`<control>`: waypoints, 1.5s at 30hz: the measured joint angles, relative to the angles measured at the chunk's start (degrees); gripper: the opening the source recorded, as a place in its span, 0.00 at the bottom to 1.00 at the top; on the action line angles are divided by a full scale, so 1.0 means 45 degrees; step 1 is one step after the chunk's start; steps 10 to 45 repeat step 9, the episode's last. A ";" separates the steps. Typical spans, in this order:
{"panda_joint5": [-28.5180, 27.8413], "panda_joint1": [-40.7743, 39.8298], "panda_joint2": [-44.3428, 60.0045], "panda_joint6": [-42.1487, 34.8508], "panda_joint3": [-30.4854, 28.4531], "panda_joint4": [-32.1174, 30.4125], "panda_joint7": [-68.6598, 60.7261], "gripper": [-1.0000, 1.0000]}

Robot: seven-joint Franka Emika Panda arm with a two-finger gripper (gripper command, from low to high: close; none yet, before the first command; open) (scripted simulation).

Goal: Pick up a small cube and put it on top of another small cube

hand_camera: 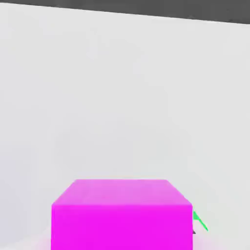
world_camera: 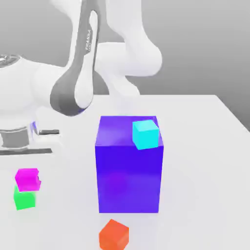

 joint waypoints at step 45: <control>0.1764 -0.0598 0.2098 0.2138 0.0852 -0.0092 -0.1360 1.00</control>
